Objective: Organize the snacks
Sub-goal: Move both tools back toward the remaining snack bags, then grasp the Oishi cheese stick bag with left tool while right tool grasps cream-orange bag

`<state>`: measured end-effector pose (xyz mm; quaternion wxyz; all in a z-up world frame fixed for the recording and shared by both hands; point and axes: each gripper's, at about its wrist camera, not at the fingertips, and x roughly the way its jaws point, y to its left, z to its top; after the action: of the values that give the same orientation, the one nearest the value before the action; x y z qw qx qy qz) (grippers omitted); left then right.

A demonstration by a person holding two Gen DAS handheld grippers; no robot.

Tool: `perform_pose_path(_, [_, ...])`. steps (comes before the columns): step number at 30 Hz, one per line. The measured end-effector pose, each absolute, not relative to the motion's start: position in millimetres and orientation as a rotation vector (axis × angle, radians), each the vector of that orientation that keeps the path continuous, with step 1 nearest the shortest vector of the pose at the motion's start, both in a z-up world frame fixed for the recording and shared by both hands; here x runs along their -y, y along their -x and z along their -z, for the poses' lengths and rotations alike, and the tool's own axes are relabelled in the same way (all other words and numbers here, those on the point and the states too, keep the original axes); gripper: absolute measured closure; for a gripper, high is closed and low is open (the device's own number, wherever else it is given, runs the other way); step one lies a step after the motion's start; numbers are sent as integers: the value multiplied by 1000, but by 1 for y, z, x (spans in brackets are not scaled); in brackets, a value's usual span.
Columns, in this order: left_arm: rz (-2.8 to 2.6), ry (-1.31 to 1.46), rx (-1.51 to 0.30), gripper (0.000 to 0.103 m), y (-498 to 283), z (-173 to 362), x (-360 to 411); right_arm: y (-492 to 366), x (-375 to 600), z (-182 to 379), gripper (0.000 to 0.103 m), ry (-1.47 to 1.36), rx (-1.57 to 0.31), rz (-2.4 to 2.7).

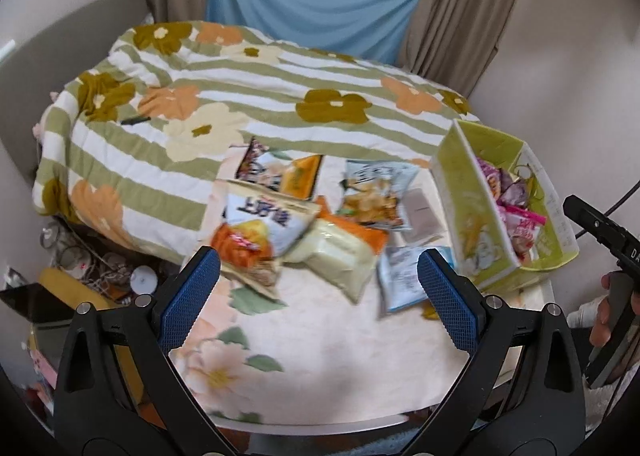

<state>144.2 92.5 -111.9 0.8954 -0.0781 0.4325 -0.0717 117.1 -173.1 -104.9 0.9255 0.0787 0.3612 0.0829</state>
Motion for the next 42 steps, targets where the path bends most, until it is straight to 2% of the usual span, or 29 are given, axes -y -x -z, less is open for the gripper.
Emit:
perform_pose_path(8, [260,125,-988,4,-190,162,-140,-143,83,144,5,-104,-807,-208])
perform_pose_path(21, [340,23,-1126,4,-253,237,-135,-182,20,198,5,83,-921,-314])
perform_pose_path(25, [335,15,-1144,4,-260,247,-127,-197,11,216,5,143,-1011,-391])
perform_pose_path(31, [326,-8,-1179,5,-269,262,-119,-204,-5,225,5,252,-1019,-455])
perform_pose_path(34, [314,2,-1195,8,-272,267,-119,-212,-11,229,5,297,-1022,-476])
perform_pose_path(36, [295,-4,-1200,19,-274,269,-120,-219,-14,233,5,322,-1034,-502])
perform_pose_path(42, [287,-14,-1200,31,-271,268,-123,-232,-21,246,5,396,-1045,-555])
